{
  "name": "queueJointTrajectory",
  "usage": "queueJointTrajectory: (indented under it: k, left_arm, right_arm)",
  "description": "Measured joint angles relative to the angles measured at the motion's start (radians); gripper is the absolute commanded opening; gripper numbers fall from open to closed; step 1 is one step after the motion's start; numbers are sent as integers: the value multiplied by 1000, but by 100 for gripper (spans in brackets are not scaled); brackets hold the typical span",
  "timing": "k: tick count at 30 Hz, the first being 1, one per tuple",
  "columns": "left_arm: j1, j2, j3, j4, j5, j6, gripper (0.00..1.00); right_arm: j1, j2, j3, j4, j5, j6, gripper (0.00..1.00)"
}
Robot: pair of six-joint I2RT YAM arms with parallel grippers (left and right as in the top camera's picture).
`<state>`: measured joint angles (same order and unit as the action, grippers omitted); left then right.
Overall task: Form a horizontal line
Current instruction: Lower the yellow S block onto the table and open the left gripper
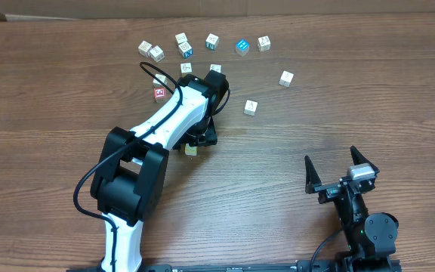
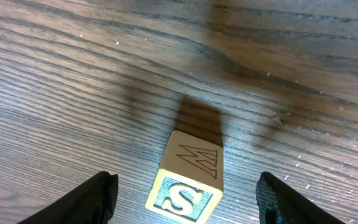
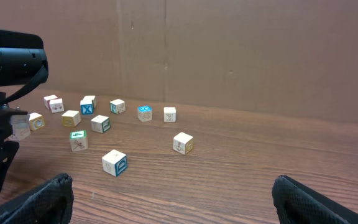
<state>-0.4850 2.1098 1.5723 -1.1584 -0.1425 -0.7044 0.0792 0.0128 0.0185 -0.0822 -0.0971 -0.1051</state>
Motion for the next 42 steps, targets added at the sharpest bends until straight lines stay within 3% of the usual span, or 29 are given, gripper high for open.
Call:
queueJointTrajectory:
  k: [18, 23, 28, 33, 42]
  left_arm:
    - [0, 0, 0, 12, 0, 24, 68]
    - [0, 0, 0, 11, 0, 38, 50]
    - [0, 0, 0, 11, 6, 46, 48]
    - [0, 0, 0, 10, 26, 51, 36]
    - [0, 0, 0, 7, 53, 52, 33]
  right_arm:
    - [0, 0, 0, 0, 0, 0, 100]
    - [0, 0, 0, 1, 0, 1, 100]
    - [0, 0, 0, 0, 0, 0, 100]
    - [0, 0, 0, 0, 0, 0, 100]
    - [0, 0, 0, 0, 0, 0, 100]
